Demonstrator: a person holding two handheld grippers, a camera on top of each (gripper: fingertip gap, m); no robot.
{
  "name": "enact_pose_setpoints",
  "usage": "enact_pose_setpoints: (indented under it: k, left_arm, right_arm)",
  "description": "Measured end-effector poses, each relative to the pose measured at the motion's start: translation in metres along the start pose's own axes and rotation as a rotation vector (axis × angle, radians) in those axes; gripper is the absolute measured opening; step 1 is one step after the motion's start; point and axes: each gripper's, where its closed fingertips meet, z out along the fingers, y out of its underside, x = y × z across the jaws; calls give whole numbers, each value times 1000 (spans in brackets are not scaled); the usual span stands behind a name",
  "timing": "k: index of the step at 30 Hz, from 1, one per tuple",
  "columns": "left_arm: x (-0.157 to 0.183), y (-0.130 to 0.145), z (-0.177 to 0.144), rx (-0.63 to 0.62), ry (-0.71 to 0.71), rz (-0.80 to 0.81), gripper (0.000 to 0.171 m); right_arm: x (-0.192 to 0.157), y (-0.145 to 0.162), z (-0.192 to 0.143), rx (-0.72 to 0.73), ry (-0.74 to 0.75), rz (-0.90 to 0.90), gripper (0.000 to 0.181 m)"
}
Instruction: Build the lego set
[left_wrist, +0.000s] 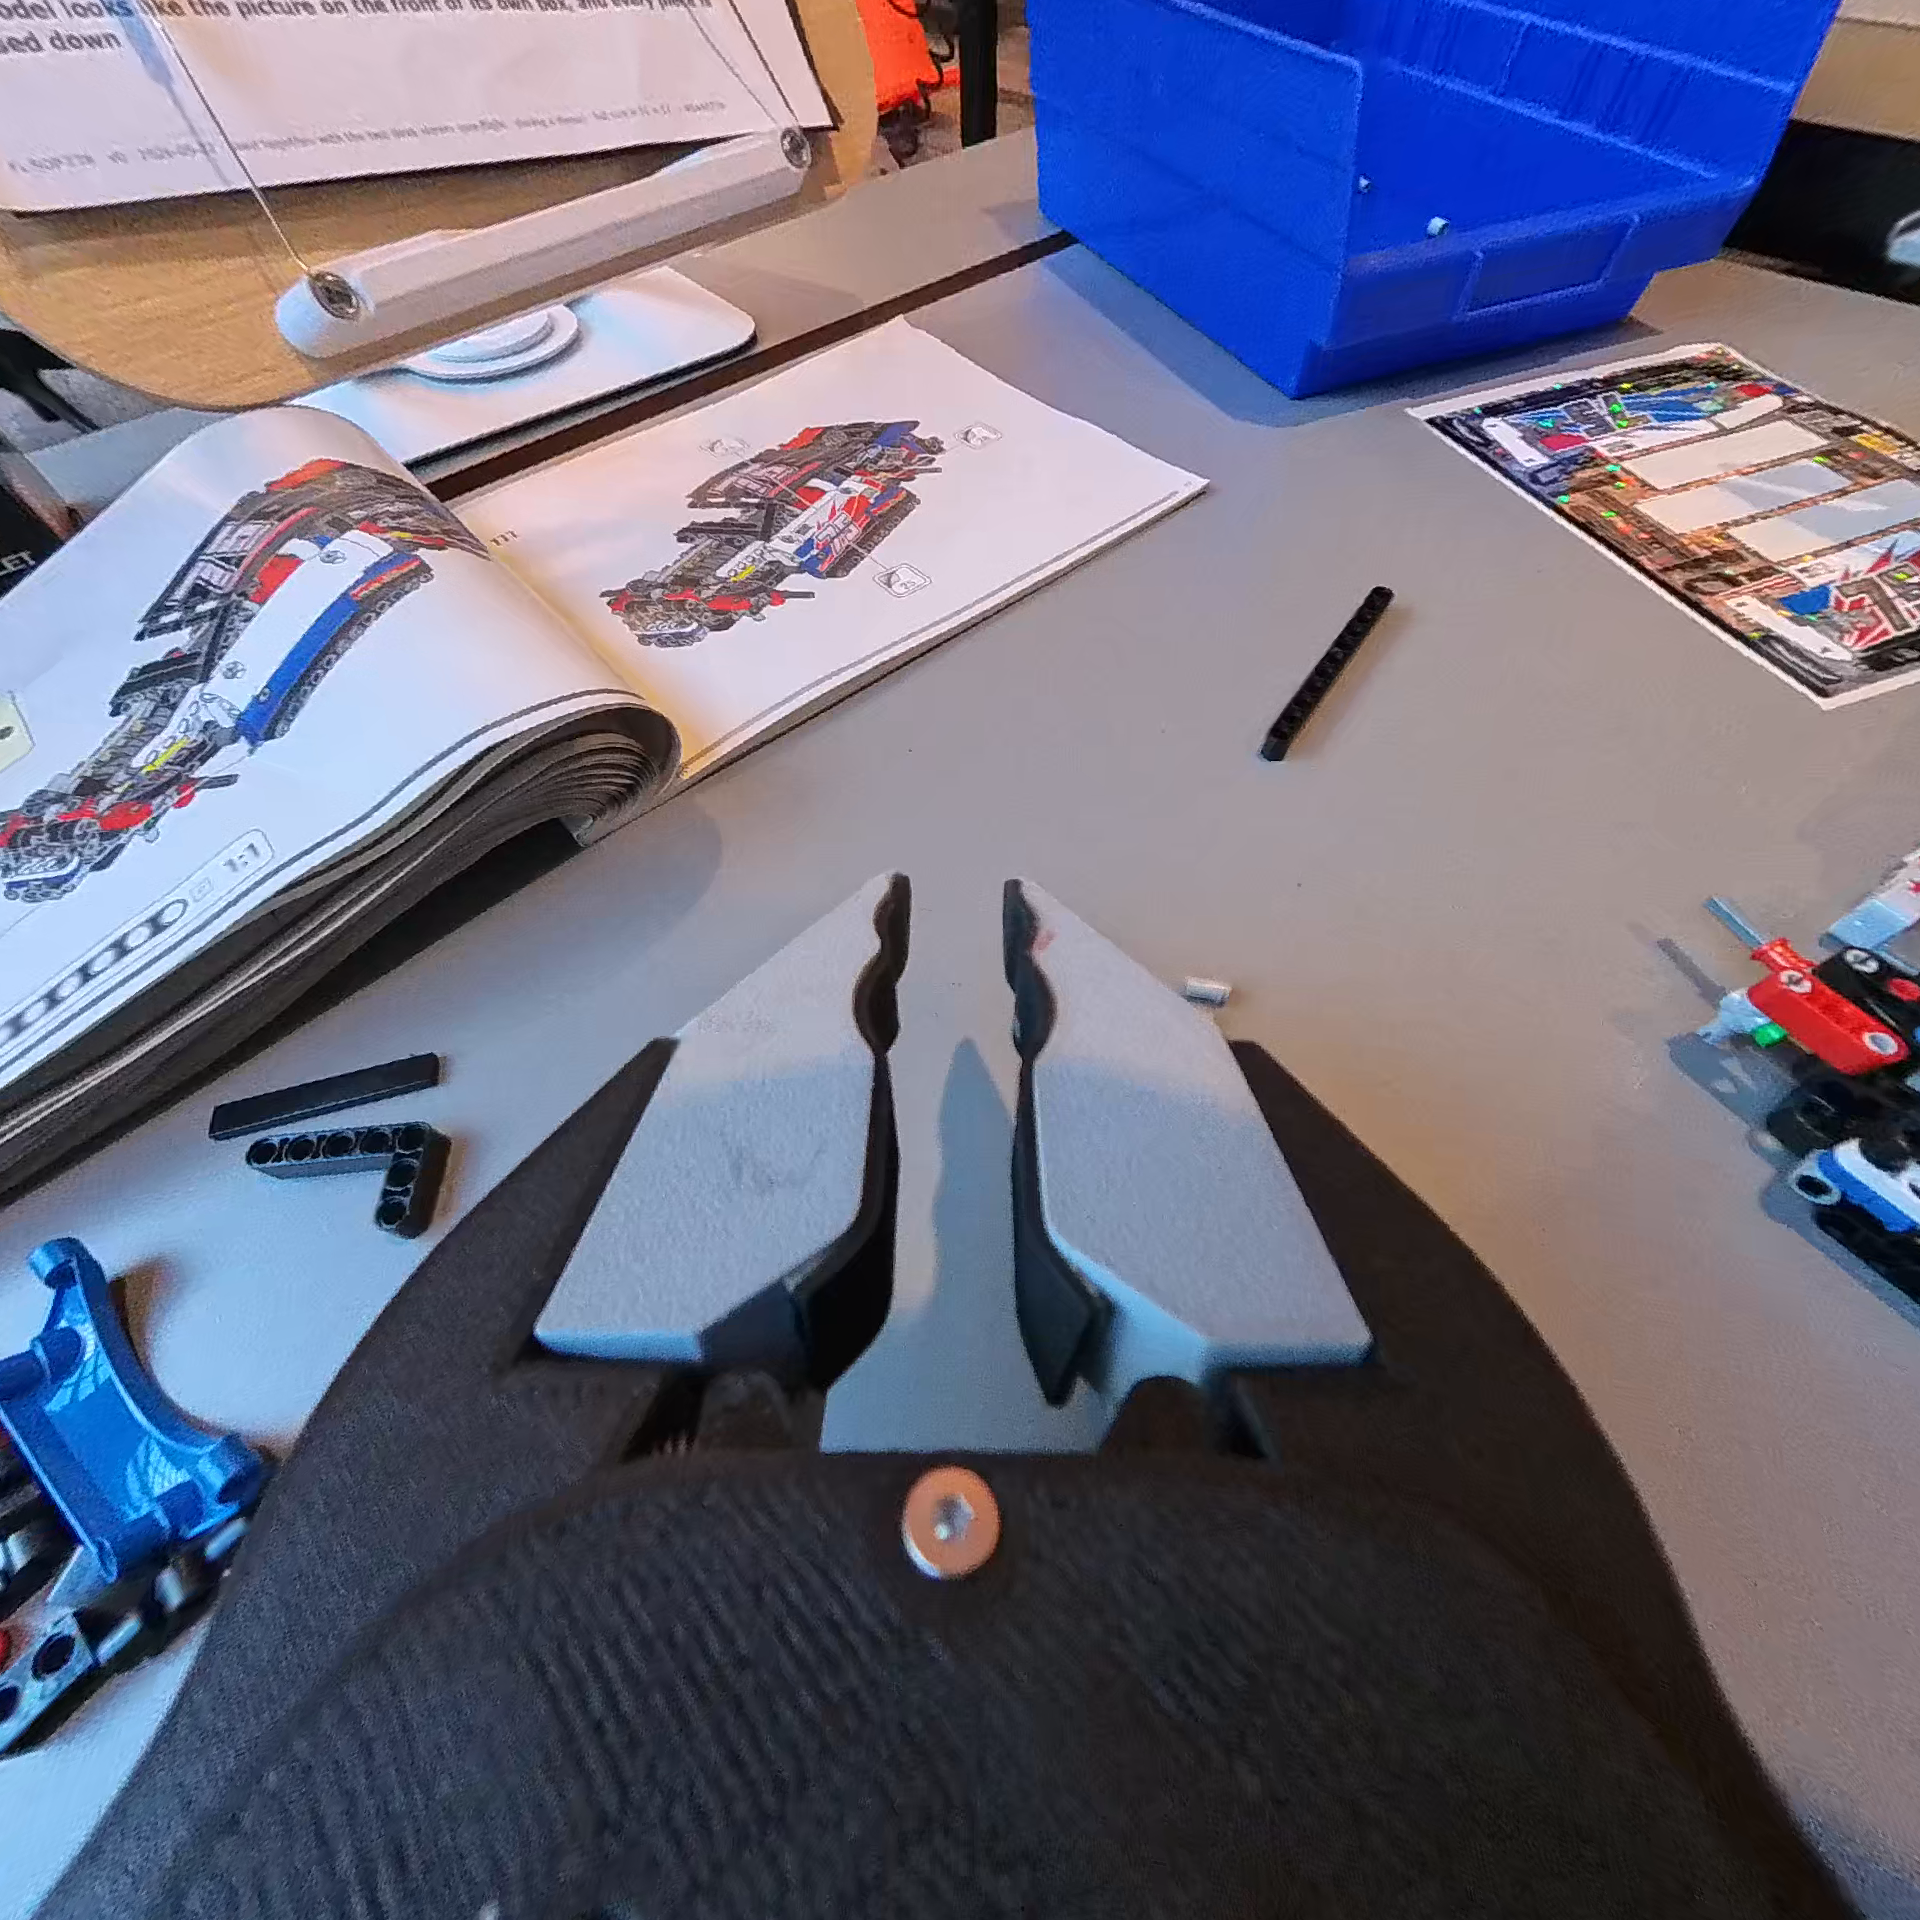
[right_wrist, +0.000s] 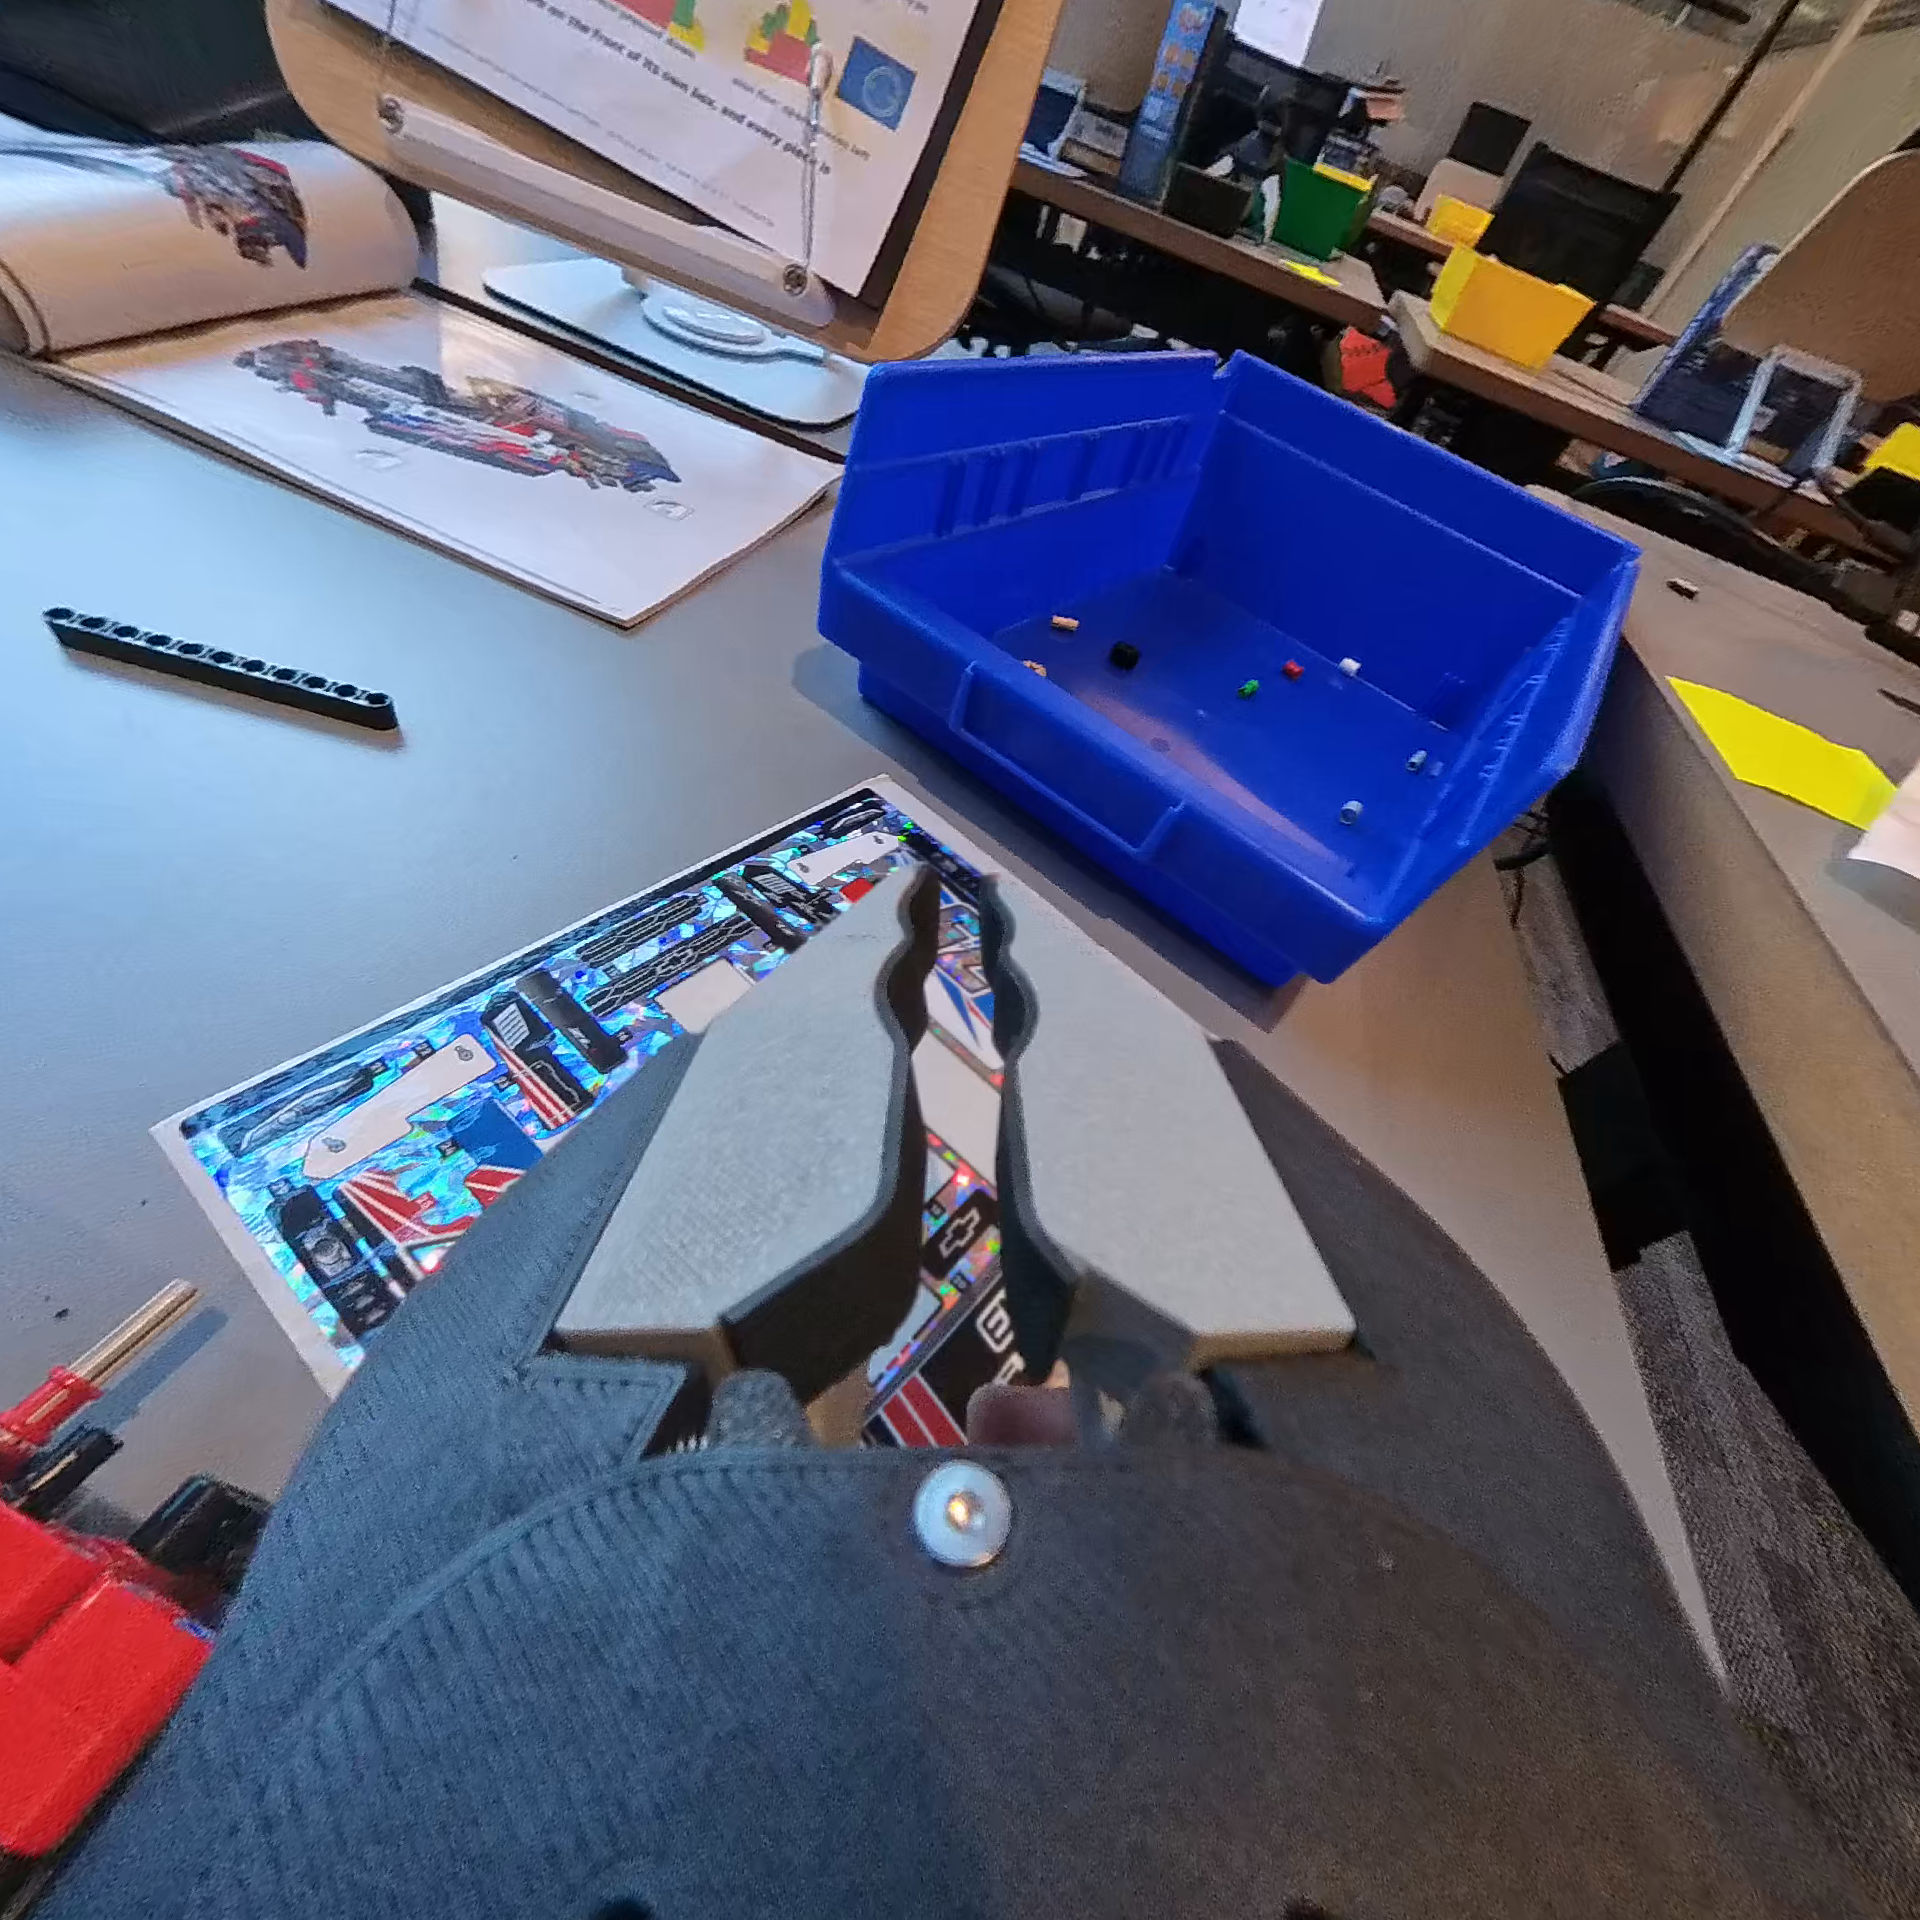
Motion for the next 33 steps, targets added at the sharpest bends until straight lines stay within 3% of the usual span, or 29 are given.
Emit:
enact_pose_setpoints:
  k: [8,16,33]
  left_arm:
    - [0,-1,1,6,-16,45,14]
    - [-12,-11,-3,70,-95,28,0]
    - [-20,-18,-11,135,-176,35,3]
  right_arm:
    - [7,-6,-5,56,39,1,5]
    - [13,-14,-14,126,77,16,5]
    - [30,-24,-28,245,67,192,10]
